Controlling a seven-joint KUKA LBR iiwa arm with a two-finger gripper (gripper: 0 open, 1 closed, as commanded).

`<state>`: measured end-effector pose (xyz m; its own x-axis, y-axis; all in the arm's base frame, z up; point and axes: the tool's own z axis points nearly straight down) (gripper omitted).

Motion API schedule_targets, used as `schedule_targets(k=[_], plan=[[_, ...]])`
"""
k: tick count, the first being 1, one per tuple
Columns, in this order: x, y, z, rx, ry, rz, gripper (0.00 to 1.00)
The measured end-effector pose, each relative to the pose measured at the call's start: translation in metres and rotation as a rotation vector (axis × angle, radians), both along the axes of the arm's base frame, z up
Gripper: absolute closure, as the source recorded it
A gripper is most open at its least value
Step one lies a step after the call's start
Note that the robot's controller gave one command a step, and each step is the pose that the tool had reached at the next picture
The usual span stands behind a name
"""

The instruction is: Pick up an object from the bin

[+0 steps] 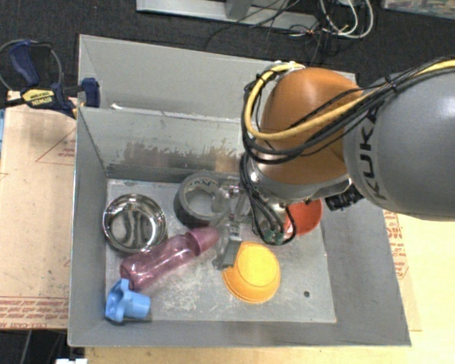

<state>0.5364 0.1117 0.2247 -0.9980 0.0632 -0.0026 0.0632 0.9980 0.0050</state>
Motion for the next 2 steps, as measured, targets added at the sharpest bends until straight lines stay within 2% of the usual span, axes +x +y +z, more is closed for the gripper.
schedule_targets(k=[1,2], plan=[[0.0609,0.01,-0.0228,0.0,-0.002,0.062,0.0],[0.0561,0.012,-0.0286,0.001,-0.007,0.043,0.0]])
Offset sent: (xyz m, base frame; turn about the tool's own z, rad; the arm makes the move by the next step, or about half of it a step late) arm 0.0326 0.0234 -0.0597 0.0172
